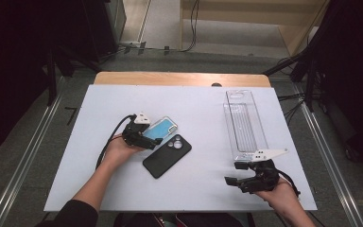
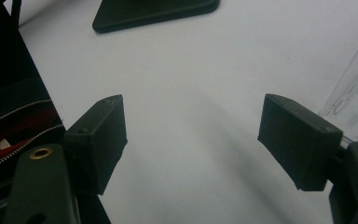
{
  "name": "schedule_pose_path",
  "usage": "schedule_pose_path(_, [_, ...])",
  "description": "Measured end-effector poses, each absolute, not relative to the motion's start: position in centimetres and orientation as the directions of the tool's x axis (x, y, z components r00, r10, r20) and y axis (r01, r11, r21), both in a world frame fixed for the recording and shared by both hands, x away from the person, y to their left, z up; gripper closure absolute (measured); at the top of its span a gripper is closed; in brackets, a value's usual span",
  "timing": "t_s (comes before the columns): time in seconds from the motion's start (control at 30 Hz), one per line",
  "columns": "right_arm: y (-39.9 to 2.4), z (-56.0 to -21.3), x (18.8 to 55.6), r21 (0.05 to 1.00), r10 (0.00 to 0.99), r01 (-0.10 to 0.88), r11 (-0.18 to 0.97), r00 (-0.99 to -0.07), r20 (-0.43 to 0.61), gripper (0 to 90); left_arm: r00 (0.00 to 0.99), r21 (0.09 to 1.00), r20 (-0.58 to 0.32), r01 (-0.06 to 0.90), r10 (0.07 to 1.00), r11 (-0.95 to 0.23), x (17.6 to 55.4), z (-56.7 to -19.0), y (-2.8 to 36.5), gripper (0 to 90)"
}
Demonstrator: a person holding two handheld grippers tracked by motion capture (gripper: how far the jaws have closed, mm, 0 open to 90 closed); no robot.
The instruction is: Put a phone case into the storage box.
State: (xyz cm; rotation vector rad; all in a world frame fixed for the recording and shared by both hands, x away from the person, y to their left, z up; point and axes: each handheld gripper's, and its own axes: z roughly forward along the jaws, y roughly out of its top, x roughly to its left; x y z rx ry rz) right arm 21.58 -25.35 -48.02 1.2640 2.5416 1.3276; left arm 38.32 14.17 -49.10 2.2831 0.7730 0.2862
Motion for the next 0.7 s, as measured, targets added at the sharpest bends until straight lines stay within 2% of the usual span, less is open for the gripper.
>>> schedule_pose_path(0.5, [-25.0,-47.0,21.4,0.732,0.660,0.615,0.293,-0.684,0.310,21.5,0.760,0.722,-0.105,0.502,0.641,-0.477,36.3,-45.7,13.9,17.4])
schedule_pose_path(0.7, [-23.8,-46.0,21.4,0.739,0.703,0.622,0.258,-0.646,0.298,21.0,0.742,0.747,-0.169,0.526,0.649,-0.407,35.2,-45.2,13.7,17.4])
